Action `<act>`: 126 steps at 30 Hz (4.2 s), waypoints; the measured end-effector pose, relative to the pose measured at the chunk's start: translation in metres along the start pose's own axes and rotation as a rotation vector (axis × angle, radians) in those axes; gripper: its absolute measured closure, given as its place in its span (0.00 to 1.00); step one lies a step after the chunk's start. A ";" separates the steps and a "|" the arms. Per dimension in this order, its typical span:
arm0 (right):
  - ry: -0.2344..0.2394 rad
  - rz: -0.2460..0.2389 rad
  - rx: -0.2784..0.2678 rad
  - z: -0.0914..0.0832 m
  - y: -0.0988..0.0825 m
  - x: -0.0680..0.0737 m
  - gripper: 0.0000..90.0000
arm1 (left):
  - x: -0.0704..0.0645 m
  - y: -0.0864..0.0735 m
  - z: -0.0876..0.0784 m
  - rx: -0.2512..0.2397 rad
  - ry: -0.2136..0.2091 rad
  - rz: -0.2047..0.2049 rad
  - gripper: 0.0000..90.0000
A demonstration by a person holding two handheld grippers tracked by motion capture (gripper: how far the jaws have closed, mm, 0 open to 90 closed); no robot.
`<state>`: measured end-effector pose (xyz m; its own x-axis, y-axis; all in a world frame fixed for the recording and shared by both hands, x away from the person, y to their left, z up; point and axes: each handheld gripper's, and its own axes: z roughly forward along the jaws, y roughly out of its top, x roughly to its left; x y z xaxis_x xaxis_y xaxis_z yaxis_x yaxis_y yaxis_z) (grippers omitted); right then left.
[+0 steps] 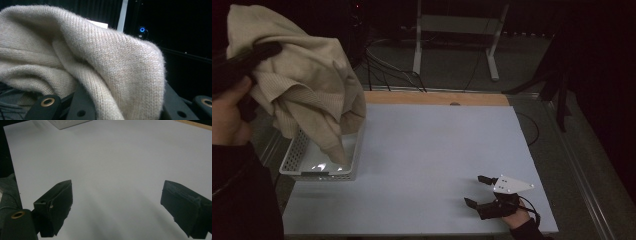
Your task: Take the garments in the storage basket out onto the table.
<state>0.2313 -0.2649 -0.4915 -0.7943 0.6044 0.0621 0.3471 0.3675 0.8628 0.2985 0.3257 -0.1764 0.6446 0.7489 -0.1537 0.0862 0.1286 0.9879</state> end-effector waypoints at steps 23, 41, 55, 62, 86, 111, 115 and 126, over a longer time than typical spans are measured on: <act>-0.007 -0.003 -0.021 -0.004 0.000 -0.002 0.12 | -0.044 -0.001 0.083 0.006 -0.197 -0.004 0.82; -0.014 0.005 -0.042 -0.008 0.001 -0.003 0.12 | -0.071 -0.037 0.155 0.090 -0.287 -0.014 0.82; -0.017 0.002 -0.054 -0.010 0.001 -0.003 0.12 | -0.086 -0.080 0.207 0.165 -0.333 -0.041 0.82; -0.015 0.004 -0.056 -0.010 0.002 -0.003 0.12 | -0.093 -0.105 0.228 0.210 -0.328 -0.025 0.81; -0.012 0.008 -0.058 -0.010 0.001 -0.004 0.12 | -0.125 -0.186 0.305 0.411 -0.359 0.019 0.74; -0.004 0.005 -0.060 -0.011 0.001 -0.003 0.12 | -0.137 -0.183 0.302 0.475 -0.308 0.026 0.09; -0.005 0.006 -0.058 -0.012 0.000 -0.004 0.12 | -0.137 -0.180 0.296 0.482 -0.339 0.052 0.02; -0.008 0.002 -0.055 -0.011 0.000 -0.004 0.12 | -0.133 -0.182 0.282 0.501 -0.338 0.062 0.00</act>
<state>0.2287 -0.2747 -0.4862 -0.7897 0.6105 0.0601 0.3207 0.3274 0.8888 0.4111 0.0198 -0.3307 0.8583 0.4868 -0.1625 0.3353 -0.2921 0.8957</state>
